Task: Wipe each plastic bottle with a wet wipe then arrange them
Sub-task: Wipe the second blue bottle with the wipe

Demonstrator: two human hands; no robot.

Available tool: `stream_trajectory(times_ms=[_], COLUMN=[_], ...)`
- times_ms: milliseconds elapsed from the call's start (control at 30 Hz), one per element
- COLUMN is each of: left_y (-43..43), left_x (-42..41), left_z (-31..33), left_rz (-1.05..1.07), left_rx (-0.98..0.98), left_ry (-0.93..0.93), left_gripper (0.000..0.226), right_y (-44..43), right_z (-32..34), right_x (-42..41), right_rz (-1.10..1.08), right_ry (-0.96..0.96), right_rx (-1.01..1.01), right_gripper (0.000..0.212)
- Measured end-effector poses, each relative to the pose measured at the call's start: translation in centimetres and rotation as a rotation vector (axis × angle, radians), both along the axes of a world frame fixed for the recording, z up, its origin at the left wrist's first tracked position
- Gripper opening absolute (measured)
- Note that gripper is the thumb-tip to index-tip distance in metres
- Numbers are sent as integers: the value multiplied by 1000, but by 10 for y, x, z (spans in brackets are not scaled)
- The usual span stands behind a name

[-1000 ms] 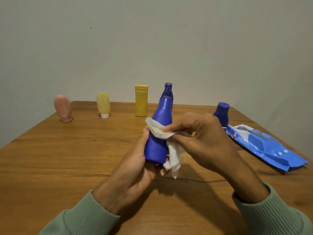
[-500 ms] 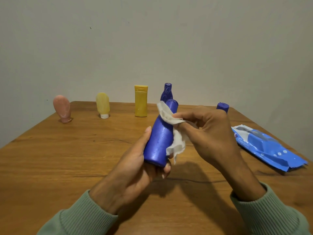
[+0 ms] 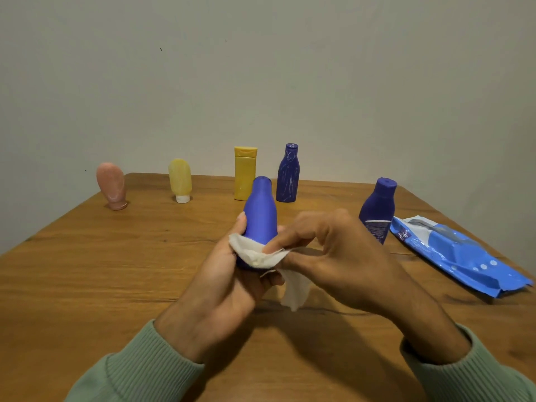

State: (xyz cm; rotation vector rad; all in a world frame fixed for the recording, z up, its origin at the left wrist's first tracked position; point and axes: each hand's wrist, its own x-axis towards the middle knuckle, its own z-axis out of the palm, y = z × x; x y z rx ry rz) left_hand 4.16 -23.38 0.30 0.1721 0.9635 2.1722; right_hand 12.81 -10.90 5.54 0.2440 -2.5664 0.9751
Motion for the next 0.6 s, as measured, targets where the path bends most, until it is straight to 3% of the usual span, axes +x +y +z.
stream_trajectory(times_ms=[233, 433, 600], left_y=[-3, 0, -2], left_x=[4, 13, 14], left_z=[5, 10, 9], left_rz=[-26, -47, -67], left_rx=[-35, 79, 68], left_ry=[85, 157, 199], left_gripper=[53, 42, 49], right_y=[17, 12, 13], right_z=[5, 3, 5], right_x=[1, -1, 0], right_rz=[-167, -143, -143], right_ry=[127, 81, 114], right_rx=[-238, -255, -155], right_gripper=[17, 18, 20])
